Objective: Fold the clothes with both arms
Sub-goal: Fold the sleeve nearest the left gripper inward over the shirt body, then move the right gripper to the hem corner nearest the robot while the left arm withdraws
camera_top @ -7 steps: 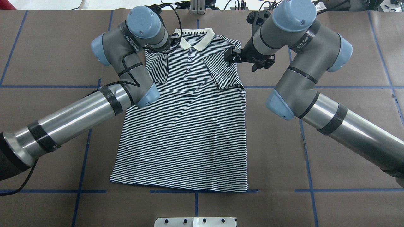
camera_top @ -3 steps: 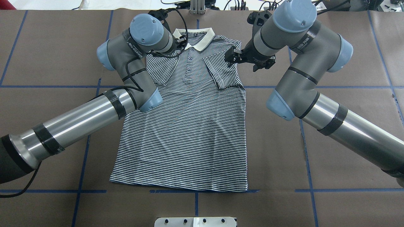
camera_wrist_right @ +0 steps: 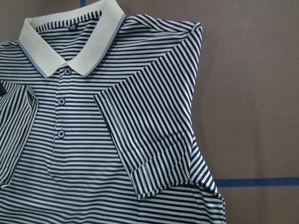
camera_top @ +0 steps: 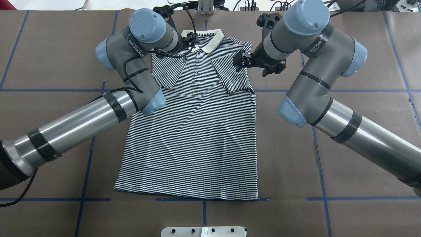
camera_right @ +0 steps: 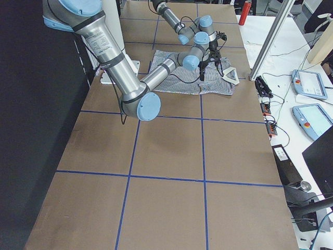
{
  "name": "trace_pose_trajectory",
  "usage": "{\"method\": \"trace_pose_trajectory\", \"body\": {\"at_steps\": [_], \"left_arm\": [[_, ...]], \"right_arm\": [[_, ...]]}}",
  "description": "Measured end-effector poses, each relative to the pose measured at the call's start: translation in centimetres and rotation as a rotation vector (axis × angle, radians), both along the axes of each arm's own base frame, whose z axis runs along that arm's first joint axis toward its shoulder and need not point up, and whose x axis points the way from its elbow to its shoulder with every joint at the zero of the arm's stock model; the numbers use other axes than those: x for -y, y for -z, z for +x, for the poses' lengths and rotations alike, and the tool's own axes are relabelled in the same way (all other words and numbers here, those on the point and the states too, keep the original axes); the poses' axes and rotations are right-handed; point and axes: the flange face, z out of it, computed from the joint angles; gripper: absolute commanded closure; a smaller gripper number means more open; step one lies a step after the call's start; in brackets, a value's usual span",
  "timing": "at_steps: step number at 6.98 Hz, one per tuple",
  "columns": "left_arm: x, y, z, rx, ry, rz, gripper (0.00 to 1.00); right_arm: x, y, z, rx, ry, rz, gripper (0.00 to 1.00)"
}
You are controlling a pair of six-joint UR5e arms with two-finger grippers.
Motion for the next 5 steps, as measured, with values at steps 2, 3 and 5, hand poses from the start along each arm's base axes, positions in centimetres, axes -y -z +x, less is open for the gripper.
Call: {"method": "trace_pose_trajectory", "body": {"at_steps": [2, 3, 5], "left_arm": [[-5.0, -2.6, -5.0, 0.028, -0.129, 0.061, 0.0], [-8.3, -4.1, -8.5, 0.028, -0.165, 0.095, 0.0], [-12.4, -5.9, -13.1, 0.022, -0.196, 0.127, 0.0]], "right_arm": [[-4.8, -1.7, -1.2, 0.016, -0.024, -0.085, 0.0], [-9.6, -2.4, -2.1, 0.024, -0.063, -0.124, 0.0], [-19.8, -3.6, -4.2, 0.036, -0.13, -0.193, 0.01]]}}
